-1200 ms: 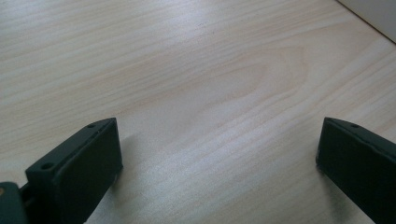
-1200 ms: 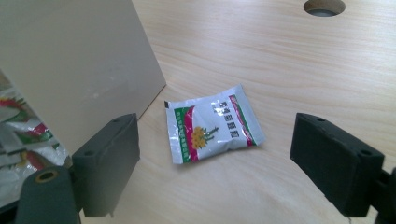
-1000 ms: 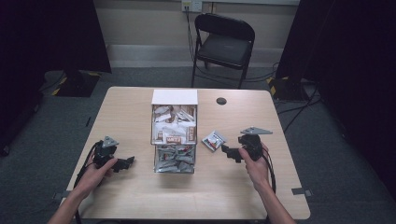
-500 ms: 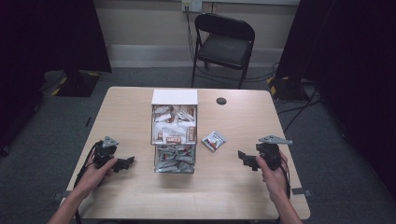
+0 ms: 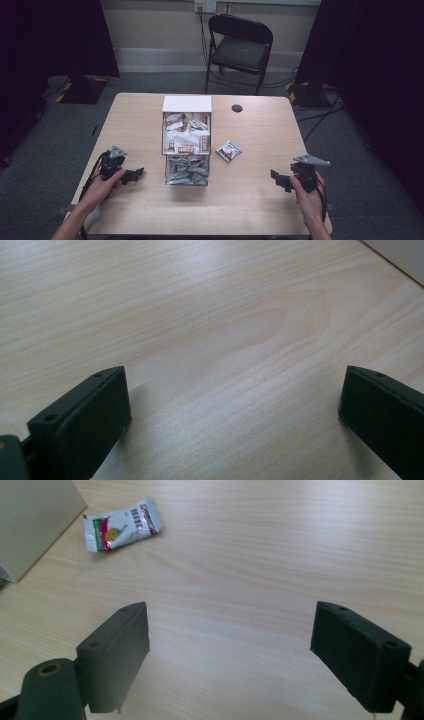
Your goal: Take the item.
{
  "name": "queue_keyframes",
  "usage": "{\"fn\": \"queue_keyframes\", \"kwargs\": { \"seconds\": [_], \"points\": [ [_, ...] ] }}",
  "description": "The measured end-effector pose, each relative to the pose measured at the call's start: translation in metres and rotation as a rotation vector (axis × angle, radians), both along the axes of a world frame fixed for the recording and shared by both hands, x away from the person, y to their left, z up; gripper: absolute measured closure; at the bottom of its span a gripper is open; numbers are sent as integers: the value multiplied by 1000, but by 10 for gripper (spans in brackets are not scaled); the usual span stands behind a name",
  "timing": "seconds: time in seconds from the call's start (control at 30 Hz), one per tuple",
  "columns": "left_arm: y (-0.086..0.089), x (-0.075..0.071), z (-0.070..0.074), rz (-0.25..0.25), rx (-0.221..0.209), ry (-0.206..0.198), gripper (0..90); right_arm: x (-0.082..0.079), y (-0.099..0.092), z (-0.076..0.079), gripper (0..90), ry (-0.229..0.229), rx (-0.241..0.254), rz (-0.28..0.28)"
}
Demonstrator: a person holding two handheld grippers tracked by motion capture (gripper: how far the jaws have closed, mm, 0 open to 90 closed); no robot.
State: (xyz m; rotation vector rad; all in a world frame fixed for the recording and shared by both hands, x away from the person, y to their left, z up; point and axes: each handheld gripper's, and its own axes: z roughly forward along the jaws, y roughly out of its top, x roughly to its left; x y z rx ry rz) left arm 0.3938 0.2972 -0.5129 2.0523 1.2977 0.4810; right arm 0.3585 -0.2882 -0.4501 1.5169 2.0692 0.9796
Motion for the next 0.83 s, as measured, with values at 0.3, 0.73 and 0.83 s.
{"fn": "queue_keyframes", "kwargs": {
  "seconds": [0.3,0.73,0.83],
  "points": [
    [0,0,0,0,1,0,0,1,-21,-32,154,102,-92,-58],
    [0,0,0,-1,0,0,0,-3,-11,-51,55,21,-115,-106],
    [0,0,0,-3,0,0,0,-3,-11,-52,53,21,-116,-108]
  ]
}}
